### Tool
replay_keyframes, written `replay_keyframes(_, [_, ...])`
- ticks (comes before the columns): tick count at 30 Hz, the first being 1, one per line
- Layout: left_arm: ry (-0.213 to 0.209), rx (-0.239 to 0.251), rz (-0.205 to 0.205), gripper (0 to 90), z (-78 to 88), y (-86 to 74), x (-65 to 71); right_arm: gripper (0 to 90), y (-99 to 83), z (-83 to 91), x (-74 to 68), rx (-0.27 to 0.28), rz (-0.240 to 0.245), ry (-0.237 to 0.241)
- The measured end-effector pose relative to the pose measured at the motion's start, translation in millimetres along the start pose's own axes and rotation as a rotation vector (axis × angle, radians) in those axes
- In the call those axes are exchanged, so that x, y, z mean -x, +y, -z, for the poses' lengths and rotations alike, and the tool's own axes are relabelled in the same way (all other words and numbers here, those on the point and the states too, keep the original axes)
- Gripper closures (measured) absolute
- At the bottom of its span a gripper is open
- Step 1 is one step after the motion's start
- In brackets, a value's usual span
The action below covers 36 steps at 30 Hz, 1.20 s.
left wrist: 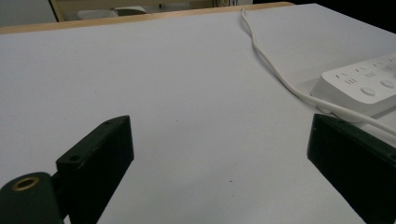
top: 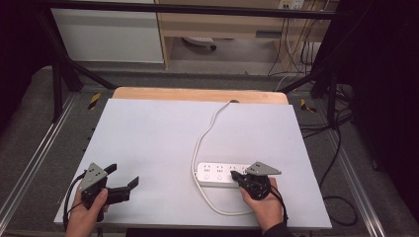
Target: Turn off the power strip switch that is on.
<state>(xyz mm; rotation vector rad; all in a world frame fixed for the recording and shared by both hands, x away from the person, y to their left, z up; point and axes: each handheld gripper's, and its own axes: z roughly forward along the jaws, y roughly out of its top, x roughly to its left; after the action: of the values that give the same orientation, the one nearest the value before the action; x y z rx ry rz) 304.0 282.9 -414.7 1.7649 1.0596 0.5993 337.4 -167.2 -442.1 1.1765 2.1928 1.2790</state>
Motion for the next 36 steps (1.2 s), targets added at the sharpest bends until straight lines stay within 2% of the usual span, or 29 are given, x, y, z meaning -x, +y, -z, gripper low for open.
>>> replay_keyframes(9, [0.006,-0.003,-0.007,7.2,0.0,0.1,0.2,90.0,-1.6,-1.2,0.6,-0.008,-0.003,0.004])
replay_keyframes(11, [0.006,-0.003,-0.008,7.2,-0.1,0.0,0.2,90.0,-1.1,-1.4,-0.1,-0.010,0.015,0.000])
replay_keyframes(21, [0.002,-0.010,-0.005,7.2,-1.1,-0.3,1.0,90.0,1.1,-1.9,-2.8,-0.027,0.031,-0.020])
replay_keyframes(23, [0.008,-0.010,-0.007,7.2,-1.0,-0.4,0.8,90.0,1.5,-2.0,-4.1,-0.031,0.052,-0.028])
replay_keyframes(36, [0.014,-0.012,-0.009,7.2,-1.5,-0.7,0.1,90.0,1.7,-3.0,-6.3,-0.042,0.089,-0.039])
